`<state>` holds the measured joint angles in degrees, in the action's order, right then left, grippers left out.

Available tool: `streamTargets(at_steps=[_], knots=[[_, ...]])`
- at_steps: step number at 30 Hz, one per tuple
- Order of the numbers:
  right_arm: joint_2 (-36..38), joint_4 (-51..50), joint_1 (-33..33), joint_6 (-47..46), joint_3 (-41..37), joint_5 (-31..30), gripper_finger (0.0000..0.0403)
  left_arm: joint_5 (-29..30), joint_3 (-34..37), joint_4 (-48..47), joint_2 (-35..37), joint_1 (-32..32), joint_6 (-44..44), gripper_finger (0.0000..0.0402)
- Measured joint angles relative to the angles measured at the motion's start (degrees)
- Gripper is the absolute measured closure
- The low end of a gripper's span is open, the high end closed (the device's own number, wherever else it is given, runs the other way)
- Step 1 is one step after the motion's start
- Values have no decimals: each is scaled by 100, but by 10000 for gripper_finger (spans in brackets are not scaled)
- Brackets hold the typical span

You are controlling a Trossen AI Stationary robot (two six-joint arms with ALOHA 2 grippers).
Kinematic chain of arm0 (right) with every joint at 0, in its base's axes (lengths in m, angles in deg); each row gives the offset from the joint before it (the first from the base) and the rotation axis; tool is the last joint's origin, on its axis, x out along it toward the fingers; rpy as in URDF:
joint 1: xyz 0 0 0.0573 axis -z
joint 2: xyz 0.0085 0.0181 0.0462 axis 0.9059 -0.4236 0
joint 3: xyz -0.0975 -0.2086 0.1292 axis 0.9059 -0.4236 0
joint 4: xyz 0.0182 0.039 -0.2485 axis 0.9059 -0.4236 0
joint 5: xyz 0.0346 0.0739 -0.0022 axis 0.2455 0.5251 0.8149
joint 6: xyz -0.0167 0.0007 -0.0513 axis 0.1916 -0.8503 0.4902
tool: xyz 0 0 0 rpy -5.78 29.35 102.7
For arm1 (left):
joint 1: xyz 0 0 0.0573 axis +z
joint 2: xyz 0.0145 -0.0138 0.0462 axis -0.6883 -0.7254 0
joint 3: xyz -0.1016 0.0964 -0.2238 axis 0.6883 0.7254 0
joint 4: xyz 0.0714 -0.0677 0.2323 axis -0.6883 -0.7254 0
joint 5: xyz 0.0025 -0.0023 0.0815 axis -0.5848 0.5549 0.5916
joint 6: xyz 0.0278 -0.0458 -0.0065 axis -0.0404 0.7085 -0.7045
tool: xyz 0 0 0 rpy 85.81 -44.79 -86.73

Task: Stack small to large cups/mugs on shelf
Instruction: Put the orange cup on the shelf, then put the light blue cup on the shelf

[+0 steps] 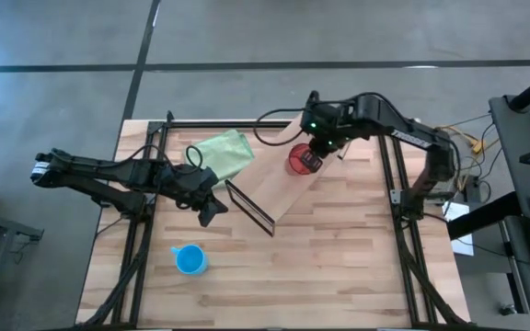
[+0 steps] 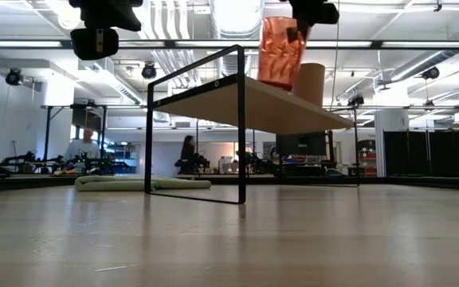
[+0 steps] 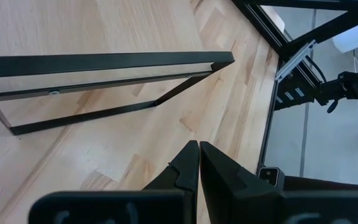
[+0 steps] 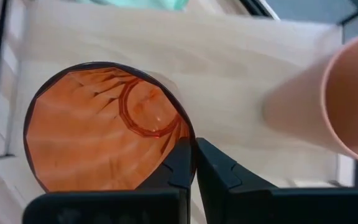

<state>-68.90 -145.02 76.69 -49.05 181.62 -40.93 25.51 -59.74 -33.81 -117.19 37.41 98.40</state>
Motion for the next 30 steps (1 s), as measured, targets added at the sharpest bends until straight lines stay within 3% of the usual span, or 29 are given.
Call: streamTargets(at_steps=[9,22,30], knots=[[-497,-336,26,26,463,18,394,0,-4,-2,0,0,-46,402],[-564,-347,188,105,434,150,352,31,13,13,0,0,-53,402],[-566,-147,197,334,430,119,349,61,15,13,0,0,-53,402]])
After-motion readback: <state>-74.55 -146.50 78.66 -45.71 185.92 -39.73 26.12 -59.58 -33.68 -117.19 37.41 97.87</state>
